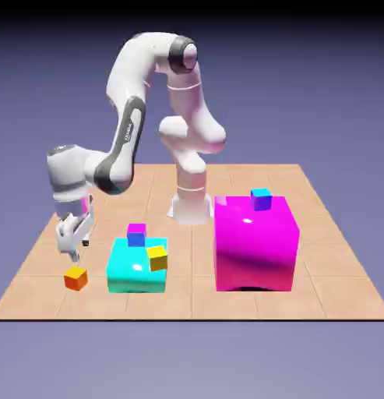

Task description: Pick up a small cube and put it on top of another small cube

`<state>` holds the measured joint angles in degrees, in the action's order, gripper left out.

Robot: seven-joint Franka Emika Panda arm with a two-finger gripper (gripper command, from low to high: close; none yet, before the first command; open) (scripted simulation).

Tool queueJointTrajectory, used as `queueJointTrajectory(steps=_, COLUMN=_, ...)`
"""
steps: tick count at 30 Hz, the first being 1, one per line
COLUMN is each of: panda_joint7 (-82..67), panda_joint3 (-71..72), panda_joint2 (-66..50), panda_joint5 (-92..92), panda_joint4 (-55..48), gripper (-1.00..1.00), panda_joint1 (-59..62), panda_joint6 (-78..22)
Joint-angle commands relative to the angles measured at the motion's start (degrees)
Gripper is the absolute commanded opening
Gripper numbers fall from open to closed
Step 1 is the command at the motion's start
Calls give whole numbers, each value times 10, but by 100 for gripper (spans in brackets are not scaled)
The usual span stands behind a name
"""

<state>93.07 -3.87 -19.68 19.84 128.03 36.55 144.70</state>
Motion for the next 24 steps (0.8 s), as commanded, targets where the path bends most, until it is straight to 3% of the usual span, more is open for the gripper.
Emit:
queueJointTrajectory(steps=1, panda_joint7=20, panda_joint3=-2, panda_joint2=-21, panda_joint5=8, panda_joint4=-13, gripper=0, panda_joint1=15, panda_joint6=-12)
queueJointTrajectory(steps=8, panda_joint7=7, panda_joint3=26, panda_joint2=-126, panda_joint5=47, panda_joint4=-37, gripper=0, panda_joint1=35, panda_joint6=57)
queueJointTrajectory(steps=9, panda_joint7=7, panda_joint3=26, panda_joint2=-126, panda_joint5=47, panda_joint4=-37, gripper=-100, panda_joint1=35, panda_joint6=57)
queueJointTrajectory(steps=15, panda_joint7=22, panda_joint3=-5, panda_joint2=-22, panda_joint5=6, panda_joint4=-14, gripper=-100, panda_joint1=18, panda_joint6=-26)
queueJointTrajectory(steps=24, panda_joint7=-149, panda_joint3=-44, panda_joint2=165, panda_joint5=-96, panda_joint4=100, gripper=-100, panda_joint1=-78, panda_joint6=-121)
